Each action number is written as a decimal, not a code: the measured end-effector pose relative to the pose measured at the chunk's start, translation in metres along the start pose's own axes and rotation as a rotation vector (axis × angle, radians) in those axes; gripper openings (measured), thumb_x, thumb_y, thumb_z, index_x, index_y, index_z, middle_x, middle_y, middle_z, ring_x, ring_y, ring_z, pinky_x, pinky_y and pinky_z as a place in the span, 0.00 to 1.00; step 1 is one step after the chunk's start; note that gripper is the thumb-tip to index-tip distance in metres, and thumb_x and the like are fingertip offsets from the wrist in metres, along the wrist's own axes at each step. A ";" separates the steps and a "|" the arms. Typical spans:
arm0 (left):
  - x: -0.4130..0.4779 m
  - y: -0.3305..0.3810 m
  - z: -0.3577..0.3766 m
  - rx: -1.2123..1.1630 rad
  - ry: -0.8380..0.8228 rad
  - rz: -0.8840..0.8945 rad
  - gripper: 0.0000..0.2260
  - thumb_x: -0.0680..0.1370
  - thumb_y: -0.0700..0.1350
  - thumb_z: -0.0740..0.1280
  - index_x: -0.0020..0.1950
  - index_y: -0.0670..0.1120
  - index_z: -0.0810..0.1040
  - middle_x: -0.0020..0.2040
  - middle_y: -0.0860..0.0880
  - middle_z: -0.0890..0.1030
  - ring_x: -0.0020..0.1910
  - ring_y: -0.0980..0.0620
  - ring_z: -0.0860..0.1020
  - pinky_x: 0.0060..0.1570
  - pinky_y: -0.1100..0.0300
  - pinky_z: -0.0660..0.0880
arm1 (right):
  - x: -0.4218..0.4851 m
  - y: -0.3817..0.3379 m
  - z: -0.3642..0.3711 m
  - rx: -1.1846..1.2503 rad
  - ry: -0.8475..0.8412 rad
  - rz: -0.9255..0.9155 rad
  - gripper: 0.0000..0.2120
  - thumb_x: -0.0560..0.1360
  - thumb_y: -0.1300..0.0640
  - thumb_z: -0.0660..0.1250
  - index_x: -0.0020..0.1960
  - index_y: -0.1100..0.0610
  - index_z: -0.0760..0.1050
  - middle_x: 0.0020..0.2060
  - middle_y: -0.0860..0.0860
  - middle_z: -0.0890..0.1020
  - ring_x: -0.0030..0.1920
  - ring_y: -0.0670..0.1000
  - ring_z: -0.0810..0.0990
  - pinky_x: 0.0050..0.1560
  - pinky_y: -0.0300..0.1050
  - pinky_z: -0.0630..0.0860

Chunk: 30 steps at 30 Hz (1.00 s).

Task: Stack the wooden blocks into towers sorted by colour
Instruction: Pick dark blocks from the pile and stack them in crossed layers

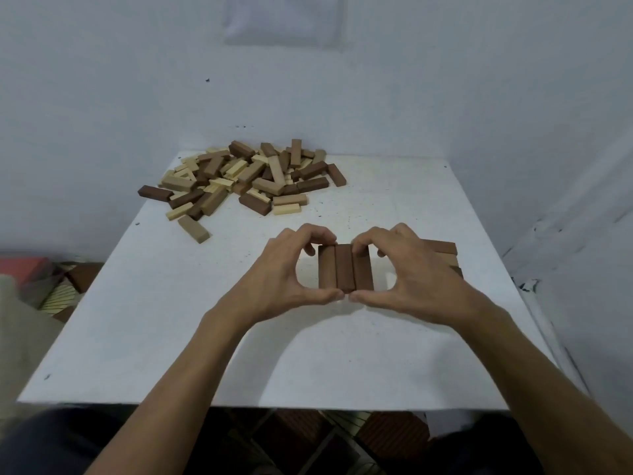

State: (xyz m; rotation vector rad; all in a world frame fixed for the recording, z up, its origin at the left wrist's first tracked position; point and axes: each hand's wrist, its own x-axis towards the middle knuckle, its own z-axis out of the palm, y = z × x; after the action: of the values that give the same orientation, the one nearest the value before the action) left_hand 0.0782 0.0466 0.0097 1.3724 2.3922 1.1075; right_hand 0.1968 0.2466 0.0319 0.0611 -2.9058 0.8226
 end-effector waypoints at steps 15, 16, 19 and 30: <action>0.087 0.061 0.071 -0.043 -0.084 0.041 0.28 0.66 0.55 0.79 0.62 0.56 0.70 0.58 0.64 0.74 0.58 0.63 0.70 0.64 0.51 0.66 | -0.041 0.088 -0.067 0.054 0.022 0.236 0.28 0.63 0.41 0.78 0.58 0.38 0.68 0.59 0.47 0.73 0.56 0.38 0.68 0.47 0.33 0.65; 0.089 0.060 0.072 -0.042 -0.091 0.036 0.29 0.66 0.55 0.79 0.62 0.56 0.70 0.59 0.63 0.75 0.58 0.62 0.70 0.64 0.50 0.66 | -0.040 0.091 -0.066 0.058 0.020 0.242 0.28 0.63 0.41 0.78 0.58 0.37 0.68 0.59 0.48 0.73 0.57 0.39 0.68 0.47 0.33 0.65; 0.092 0.057 0.077 -0.066 -0.103 0.015 0.29 0.65 0.59 0.77 0.61 0.58 0.69 0.59 0.63 0.75 0.61 0.61 0.72 0.65 0.47 0.67 | -0.042 0.099 -0.063 0.074 0.014 0.261 0.28 0.63 0.40 0.77 0.58 0.36 0.68 0.60 0.48 0.72 0.57 0.39 0.69 0.48 0.33 0.66; 0.095 0.052 0.084 -0.133 -0.134 -0.002 0.28 0.68 0.53 0.79 0.63 0.55 0.70 0.60 0.59 0.76 0.62 0.62 0.73 0.62 0.61 0.70 | -0.041 0.109 -0.055 0.107 0.010 0.258 0.29 0.58 0.30 0.70 0.57 0.34 0.67 0.60 0.46 0.73 0.59 0.37 0.68 0.53 0.38 0.69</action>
State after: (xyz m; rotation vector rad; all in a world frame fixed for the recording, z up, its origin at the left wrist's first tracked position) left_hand 0.0999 0.1821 0.0041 1.3543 2.1856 1.1145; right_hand 0.2351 0.3688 0.0162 -0.3141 -2.8960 1.0131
